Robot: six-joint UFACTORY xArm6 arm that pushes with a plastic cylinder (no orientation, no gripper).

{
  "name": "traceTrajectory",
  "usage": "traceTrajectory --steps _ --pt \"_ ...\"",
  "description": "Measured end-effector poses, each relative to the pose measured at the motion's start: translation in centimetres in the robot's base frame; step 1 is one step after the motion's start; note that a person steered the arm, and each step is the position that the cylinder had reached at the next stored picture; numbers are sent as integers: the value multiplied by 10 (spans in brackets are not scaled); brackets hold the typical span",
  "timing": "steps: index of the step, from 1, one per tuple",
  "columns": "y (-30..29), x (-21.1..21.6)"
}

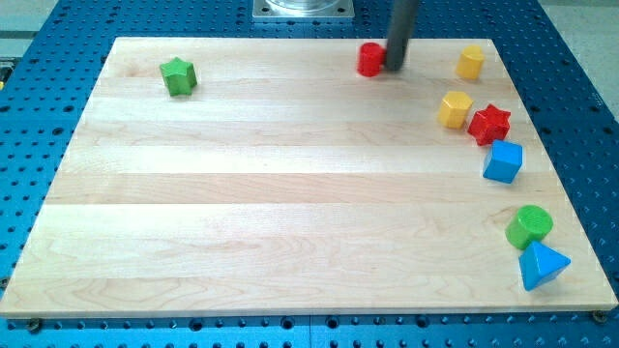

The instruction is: Push the green star to the top left corner of the board

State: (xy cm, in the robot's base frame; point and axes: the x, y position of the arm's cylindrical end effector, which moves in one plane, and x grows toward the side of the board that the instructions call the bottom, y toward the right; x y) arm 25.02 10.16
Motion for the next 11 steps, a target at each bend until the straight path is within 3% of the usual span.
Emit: traceTrajectory --steps 1,2,4,5,6,9,11 --pt "-53 0" --pt "-48 45" --pt "-238 75" --pt "-267 73" --pt "-267 45" --pt "-299 12" --pt "-150 64"
